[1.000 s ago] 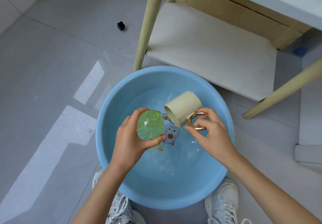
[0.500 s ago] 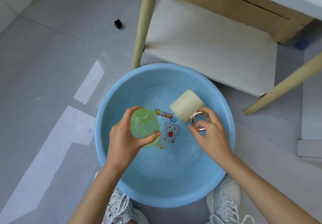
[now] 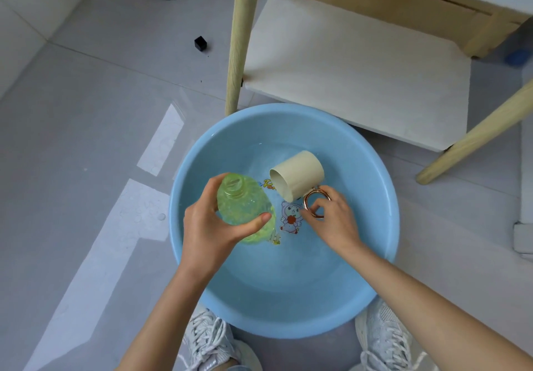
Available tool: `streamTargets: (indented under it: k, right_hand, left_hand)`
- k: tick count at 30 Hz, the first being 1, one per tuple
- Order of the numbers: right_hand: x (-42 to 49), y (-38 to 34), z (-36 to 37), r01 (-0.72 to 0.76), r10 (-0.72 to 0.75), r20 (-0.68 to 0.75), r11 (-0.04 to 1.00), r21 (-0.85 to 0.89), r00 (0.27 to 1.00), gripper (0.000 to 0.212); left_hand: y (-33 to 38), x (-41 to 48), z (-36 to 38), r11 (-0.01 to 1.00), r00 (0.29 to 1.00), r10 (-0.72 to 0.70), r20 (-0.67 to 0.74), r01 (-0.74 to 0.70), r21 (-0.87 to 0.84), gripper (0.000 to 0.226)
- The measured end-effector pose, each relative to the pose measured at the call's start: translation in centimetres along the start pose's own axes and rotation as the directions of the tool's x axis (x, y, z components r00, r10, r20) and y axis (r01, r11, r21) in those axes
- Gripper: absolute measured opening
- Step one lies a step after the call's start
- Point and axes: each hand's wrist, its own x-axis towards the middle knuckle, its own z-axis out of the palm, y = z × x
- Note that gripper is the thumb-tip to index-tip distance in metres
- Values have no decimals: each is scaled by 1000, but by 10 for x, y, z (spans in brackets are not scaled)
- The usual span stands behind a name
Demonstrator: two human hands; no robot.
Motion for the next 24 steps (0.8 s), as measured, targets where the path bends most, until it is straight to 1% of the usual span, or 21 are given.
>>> streamTargets:
  k: [3, 7, 9, 13, 16, 21, 24]
  right_hand:
    - [-1, -6, -4, -3, 5, 24, 997, -76, 1000, 22]
    - [-6, -15, -13, -29, 34, 37, 994, -107, 999, 27]
    - [-8, -18, -21, -49, 54, 51, 993, -106, 997, 29]
    - [-13, -24, -36, -39, 40, 26, 999, -34, 999, 28]
    - [-18, -28, -50, -31, 31, 10, 999, 15, 999, 26]
    - [-24, -32, -71, 13, -12, -11, 999, 52, 1000, 24]
    - [-29, -36, -85, 39, -38, -3, 997, 73, 999, 23]
  left_hand:
    - [8, 0, -2, 1000, 1000, -5, -2, 5, 30, 70]
    - [14, 2, -3, 981, 1000, 12, 8, -13, 196, 83]
    - [18, 3, -2, 961, 999, 12, 37, -22, 277, 86]
    - [23, 4, 2, 906, 995, -28, 91, -13, 423, 89]
    - [29, 4, 5, 855, 990, -65, 124, -8, 518, 84]
    - [40, 3, 2, 817, 984, -122, 132, 24, 576, 82]
    - [50, -1, -1, 793, 986, -116, 123, 18, 609, 80]
